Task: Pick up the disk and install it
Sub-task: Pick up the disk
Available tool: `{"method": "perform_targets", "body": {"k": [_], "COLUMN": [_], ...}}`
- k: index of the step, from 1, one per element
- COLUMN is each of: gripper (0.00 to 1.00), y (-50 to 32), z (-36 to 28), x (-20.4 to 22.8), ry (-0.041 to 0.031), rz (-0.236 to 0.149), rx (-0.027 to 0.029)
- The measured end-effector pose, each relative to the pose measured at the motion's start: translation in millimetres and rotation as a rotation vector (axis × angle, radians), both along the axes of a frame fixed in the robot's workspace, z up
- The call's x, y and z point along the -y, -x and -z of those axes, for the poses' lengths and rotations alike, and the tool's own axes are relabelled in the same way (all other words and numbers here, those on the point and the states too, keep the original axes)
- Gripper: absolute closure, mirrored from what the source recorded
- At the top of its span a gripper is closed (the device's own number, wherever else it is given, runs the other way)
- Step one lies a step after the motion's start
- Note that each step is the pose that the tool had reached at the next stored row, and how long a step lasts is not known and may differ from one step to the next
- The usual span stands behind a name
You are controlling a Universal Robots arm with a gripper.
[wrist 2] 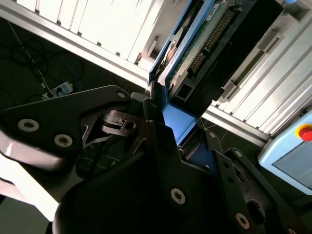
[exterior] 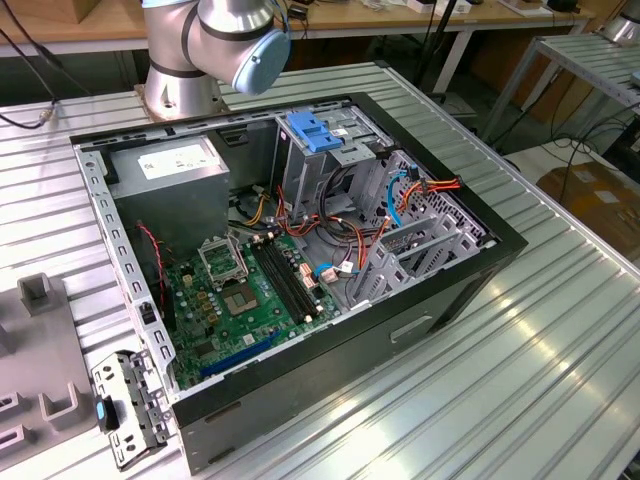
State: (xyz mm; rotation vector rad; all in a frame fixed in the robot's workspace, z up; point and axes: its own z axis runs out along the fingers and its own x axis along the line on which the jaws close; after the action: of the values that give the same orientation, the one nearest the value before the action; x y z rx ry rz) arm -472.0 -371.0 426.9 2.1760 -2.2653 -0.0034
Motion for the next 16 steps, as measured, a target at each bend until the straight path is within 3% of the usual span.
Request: {"method": "perform_targets", "body": {"k": [16], "gripper": [0.63], "y": [0.0], "z": [-19.1], "x": [0.0], "ry": [0.0], "rz": [0.0], "rx": [0.0001]}}
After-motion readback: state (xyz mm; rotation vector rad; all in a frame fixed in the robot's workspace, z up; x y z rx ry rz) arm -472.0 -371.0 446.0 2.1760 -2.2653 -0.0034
